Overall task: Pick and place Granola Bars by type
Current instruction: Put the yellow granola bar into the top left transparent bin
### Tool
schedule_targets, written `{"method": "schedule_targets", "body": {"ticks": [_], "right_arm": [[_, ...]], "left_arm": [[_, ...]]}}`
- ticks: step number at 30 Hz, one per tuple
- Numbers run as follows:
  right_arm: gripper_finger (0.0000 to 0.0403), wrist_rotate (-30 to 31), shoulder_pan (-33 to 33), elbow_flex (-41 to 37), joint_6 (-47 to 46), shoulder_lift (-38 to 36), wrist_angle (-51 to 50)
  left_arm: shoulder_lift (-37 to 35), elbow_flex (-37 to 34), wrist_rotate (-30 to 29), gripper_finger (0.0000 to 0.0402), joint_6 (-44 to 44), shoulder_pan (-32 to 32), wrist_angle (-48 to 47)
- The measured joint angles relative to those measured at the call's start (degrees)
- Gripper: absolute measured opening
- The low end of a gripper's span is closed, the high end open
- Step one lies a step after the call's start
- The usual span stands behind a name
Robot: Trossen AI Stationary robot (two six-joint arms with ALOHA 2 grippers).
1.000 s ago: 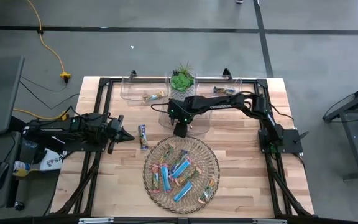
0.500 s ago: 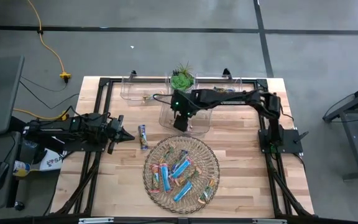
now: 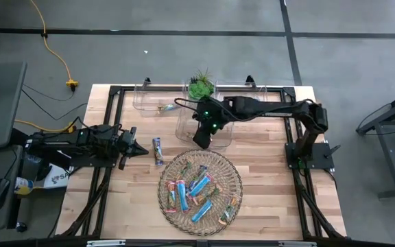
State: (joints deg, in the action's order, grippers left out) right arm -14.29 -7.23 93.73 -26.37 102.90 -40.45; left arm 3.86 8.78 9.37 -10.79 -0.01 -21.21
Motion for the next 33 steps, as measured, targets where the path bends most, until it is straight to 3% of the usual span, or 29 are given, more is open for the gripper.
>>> {"method": "schedule_targets", "body": {"ticks": [11,15,23,33], "right_arm": [[0.0172,-14.2,7.5,0.0,-20.7,-3.4,2.0],[0.0173,-16.0,11.3,0.0,-29.0,-3.4,2.1],[0.0173,-15.3,19.5,0.0,-48.2,-3.4,2.1],[0.0174,-6.4,30.3,0.0,-73.6,-3.4,2.1]], "left_arm": [[0.0,0.0,0.0,0.0001,0.0,0.0,0.0],[0.0,0.0,0.0,0.0001,0.0,0.0,0.0],[0.0,0.0,0.1,0.0001,0.0,0.0,0.0],[0.0,0.0,0.2,0.0001,0.0,0.0,0.0]]}}
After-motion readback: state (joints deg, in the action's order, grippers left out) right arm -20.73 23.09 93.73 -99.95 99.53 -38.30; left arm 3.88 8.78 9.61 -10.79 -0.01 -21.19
